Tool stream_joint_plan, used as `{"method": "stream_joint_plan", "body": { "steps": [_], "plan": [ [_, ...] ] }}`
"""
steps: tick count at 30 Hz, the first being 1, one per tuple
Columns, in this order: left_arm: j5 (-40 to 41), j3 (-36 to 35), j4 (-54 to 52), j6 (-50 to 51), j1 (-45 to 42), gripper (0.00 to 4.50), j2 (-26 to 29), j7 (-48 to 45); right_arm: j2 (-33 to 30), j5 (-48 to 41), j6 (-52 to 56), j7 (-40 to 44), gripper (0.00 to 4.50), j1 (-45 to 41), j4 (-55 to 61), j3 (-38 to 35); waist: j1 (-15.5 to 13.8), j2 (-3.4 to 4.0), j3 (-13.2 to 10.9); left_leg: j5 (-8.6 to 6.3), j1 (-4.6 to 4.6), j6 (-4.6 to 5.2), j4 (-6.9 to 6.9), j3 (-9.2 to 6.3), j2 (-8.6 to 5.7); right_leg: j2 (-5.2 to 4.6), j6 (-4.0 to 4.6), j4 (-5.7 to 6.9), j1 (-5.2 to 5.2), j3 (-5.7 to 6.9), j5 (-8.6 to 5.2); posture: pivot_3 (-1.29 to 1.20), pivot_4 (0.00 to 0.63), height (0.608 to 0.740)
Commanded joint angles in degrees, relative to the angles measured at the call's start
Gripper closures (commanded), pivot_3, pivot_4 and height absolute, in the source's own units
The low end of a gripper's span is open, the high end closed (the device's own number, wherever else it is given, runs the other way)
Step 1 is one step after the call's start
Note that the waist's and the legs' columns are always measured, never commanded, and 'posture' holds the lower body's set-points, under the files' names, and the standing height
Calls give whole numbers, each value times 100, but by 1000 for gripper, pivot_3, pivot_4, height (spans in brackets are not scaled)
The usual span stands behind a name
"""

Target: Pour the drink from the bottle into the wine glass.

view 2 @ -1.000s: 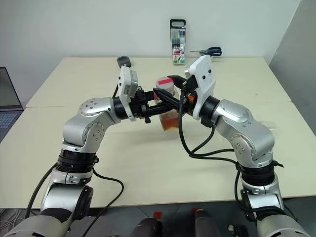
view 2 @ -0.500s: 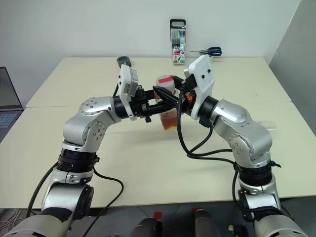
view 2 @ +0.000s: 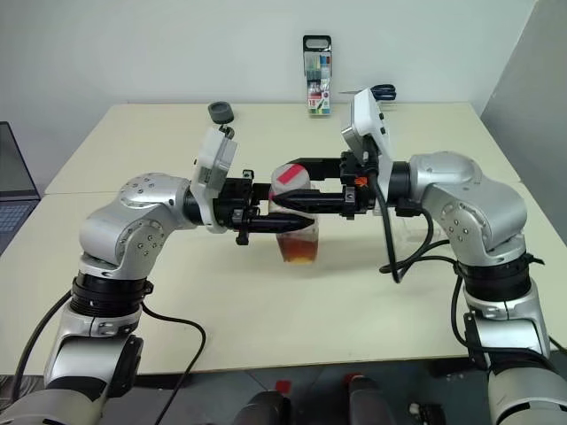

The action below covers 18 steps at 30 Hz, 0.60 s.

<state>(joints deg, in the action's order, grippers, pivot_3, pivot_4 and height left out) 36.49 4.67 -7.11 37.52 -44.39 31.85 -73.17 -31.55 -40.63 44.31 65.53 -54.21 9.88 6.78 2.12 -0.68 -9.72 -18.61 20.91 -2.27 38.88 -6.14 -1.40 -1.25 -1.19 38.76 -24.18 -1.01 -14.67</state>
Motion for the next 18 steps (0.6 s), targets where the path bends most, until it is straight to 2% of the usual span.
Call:
{"method": "stream_joint_plan", "body": {
  "steps": [1, 5, 10, 13, 18],
  "plan": [
    [580, 157, -549, 265, -338, 2595, -78, -439, 131, -18, -82, 493, 2583, -331, -132, 289, -5, 0, 0, 0, 1, 0, 2, -2, -1, 0, 0, 1, 0, 0, 0, 0, 150, 740],
    [461, 152, -447, 113, -369, 2595, -152, -519, 106, 39, 99, 215, 2583, -263, -158, 46, -21, 0, 0, 7, 2, -13, 4, -4, -3, -5, 0, -1, -1, 0, 0, 0, 150, 740],
    [226, 10, -252, -170, -221, 2595, -173, -376, -174, -348, 820, -600, 843, 350, 634, -611, -45, -1, 0, 12, 9, -21, 4, -9, -4, -23, 0, -6, -1, 2, 0, 0, 150, 740],
    [10, -41, 84, -438, -273, 2595, -238, -207, -164, -476, 1089, -1431, 11, 898, 1274, -1039, -49, -1, 0, 12, 10, -22, 5, -8, -5, -27, 0, -5, -4, 1, 0, 0, 150, 740],
    [-219, -85, 530, -740, -392, 2595, -511, 248, 95, -417, 1171, -2663, 11, 1348, 1814, -1407, -28, -1, 0, 12, 7, -22, 4, -3, -5, -27, 0, 2, -4, -4, 0, 0, 150, 740]
  ]
}}
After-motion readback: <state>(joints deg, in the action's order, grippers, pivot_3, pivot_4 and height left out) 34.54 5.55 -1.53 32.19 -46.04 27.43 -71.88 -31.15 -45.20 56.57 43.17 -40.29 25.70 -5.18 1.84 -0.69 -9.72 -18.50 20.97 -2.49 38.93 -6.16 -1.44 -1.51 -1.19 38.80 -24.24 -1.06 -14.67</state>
